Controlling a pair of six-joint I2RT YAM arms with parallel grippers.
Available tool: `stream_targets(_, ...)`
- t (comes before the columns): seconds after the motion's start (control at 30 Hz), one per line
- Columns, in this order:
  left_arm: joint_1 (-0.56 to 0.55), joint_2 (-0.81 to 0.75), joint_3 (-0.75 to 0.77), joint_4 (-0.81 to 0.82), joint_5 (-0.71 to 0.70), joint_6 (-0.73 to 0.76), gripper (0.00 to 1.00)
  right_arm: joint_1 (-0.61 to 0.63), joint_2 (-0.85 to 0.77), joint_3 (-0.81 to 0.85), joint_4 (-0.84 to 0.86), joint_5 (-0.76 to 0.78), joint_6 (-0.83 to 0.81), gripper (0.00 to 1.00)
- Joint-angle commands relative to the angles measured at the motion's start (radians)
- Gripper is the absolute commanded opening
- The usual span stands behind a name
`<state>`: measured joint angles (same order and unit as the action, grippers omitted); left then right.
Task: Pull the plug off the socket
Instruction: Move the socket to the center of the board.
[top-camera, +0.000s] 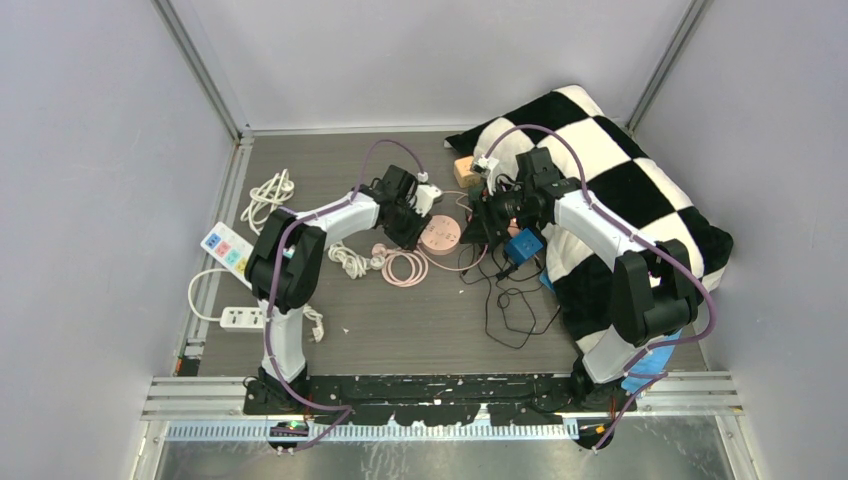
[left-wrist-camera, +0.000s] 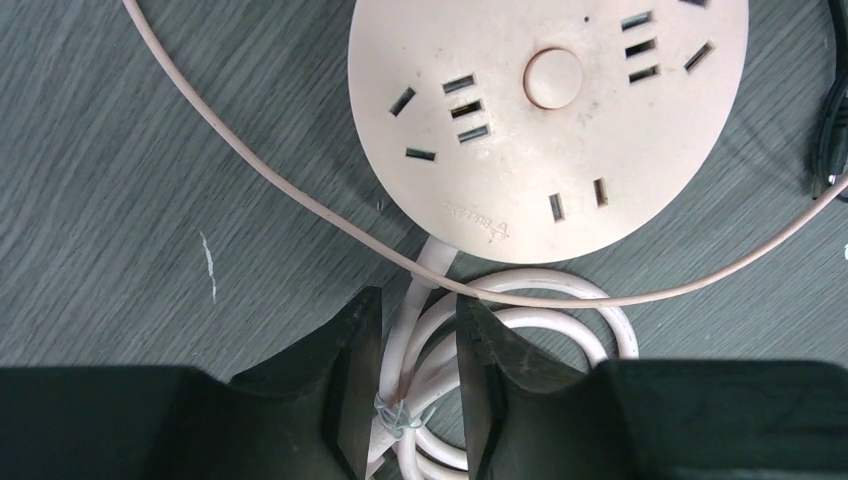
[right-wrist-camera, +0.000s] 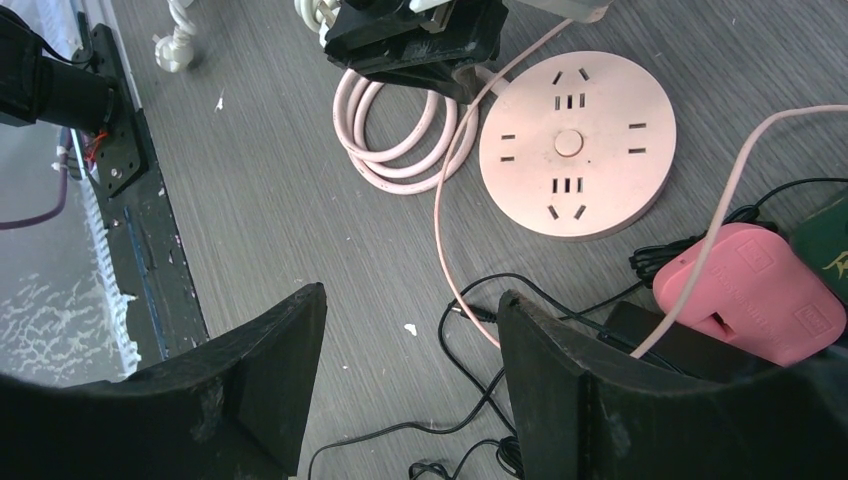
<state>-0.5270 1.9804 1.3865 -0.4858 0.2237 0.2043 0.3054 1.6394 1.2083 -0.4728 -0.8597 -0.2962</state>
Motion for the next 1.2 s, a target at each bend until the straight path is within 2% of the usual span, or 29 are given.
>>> stream_targets(0.0,0.006,-0.006,0.007,0.048,-0.002,-0.048,0.37,-0.003,-0.016,0.037,0.003,-0.027,0.004,0.68)
stream_targets(0.2,0.020,0.006,0.015,0.060,0.023,-0.105,0.41,-0.003,-0.018,0.039,0.000,-0.030,0.004,0.68)
stream_targets(0.4,0.021,0.029,0.019,0.065,0.018,-0.113,0.34,-0.005,-0.018,0.040,-0.004,-0.030,0.000,0.68)
stream_targets(0.63,0.014,0.019,-0.017,0.112,-0.017,-0.119,0.32,-0.004,-0.016,0.040,-0.006,-0.030,-0.001,0.68)
stream_targets(0.73,0.010,0.006,-0.046,0.146,-0.023,-0.117,0.26,-0.004,-0.015,0.041,-0.006,-0.030,-0.001,0.68)
stream_targets(0.93,0.010,-0.046,-0.121,0.201,-0.012,-0.098,0.01,-0.003,-0.014,0.041,-0.007,-0.030,-0.003,0.68)
stream_targets(1.07,0.009,-0.137,-0.205,0.263,-0.009,-0.092,0.00,-0.005,-0.017,0.042,-0.009,-0.032,-0.003,0.68)
stream_targets(1.17,0.009,-0.201,-0.232,0.243,0.010,-0.096,0.00,-0.005,-0.019,0.041,-0.009,-0.036,-0.003,0.68)
